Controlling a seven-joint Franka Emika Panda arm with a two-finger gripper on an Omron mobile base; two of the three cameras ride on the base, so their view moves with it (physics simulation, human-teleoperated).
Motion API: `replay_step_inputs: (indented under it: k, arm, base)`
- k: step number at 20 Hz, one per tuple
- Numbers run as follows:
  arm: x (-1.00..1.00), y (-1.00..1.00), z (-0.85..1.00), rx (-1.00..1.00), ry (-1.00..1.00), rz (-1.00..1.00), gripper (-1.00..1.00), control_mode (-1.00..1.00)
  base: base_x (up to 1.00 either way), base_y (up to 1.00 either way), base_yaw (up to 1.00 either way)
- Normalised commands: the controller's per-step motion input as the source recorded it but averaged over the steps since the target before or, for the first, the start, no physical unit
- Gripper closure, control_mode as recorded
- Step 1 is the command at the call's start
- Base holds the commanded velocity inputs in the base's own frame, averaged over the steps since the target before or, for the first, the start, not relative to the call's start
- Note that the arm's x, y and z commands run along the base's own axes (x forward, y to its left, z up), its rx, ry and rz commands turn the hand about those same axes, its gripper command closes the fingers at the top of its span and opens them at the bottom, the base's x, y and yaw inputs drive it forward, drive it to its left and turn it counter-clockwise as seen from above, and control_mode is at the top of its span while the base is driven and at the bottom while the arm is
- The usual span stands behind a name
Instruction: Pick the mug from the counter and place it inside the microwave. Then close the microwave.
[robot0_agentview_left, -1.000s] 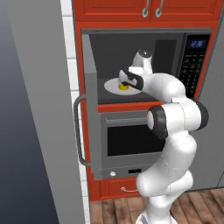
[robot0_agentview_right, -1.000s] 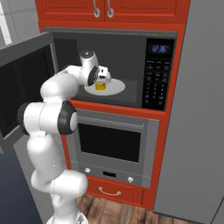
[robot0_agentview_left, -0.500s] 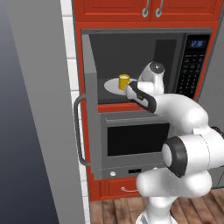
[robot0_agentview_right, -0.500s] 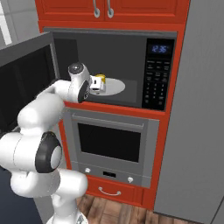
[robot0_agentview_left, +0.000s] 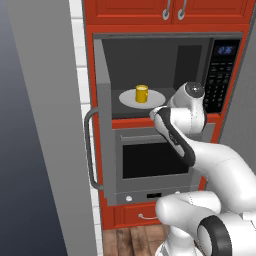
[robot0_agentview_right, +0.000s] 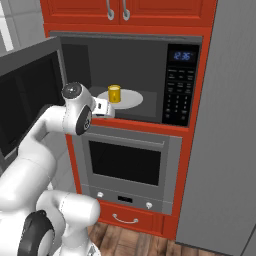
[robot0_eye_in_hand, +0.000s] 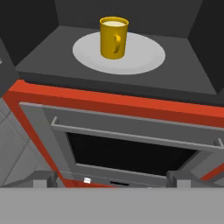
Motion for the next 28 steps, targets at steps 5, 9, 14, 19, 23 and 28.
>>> replay_step_inputs:
  k: [5, 9, 14, 19, 23, 28]
  arm:
    - [-0.57, 0.00, 0.20, 0.00, 0.10, -0.05, -1.00, -1.00]
    - [-0.56, 0.00, 0.27, 0.00, 0.05, -0.02, -1.00, -1.00]
    - [-0.70, 0.00, 0.60, 0.00, -0.06, 0.00, -1.00, -1.00]
    - [-0.84, 0.00, 0.44, 0.00, -0.26, 0.00, -1.00, -1.00]
    - [-0.49, 0.00, 0.12, 0.00, -0.23, 0.00, -1.00, -1.00]
    - [-0.55, 0.00, 0.06, 0.00, -0.15, 0.00, -1.00, -1.00]
  base:
    - [0.00, 0.00, 0.00]
    - [0.00, 0.00, 0.00]
    - [0.00, 0.00, 0.00]
    - [0.00, 0.00, 0.00]
    - [0.00, 0.00, 0.00]
    - [0.00, 0.00, 0.00]
